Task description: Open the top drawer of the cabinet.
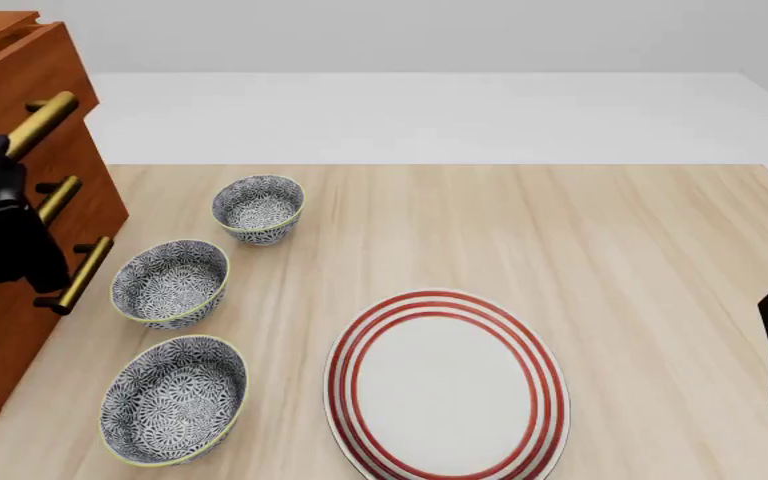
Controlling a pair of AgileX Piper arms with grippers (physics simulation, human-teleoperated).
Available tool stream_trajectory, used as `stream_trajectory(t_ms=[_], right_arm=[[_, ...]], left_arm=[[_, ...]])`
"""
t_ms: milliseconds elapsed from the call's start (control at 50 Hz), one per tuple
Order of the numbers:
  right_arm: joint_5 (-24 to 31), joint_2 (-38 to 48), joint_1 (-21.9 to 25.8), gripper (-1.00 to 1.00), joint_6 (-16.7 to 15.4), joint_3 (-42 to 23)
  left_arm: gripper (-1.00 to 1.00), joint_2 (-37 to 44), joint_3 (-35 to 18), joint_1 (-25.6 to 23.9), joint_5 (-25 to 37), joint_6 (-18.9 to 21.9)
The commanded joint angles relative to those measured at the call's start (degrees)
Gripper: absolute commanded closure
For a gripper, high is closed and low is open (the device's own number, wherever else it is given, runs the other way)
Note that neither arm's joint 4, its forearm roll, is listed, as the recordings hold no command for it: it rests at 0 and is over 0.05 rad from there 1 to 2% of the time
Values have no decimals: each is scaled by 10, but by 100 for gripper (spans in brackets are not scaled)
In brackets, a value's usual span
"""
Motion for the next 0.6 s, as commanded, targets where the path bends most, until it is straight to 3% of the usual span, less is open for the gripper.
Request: stream_trajectory(t_ms=[20,600], right_arm=[[0,0,0,-100,0,0],[0,0,0,-100,0,0]], left_arm=[[100,21,5,-18,39,14],[100,13,4,-21,55,18]])
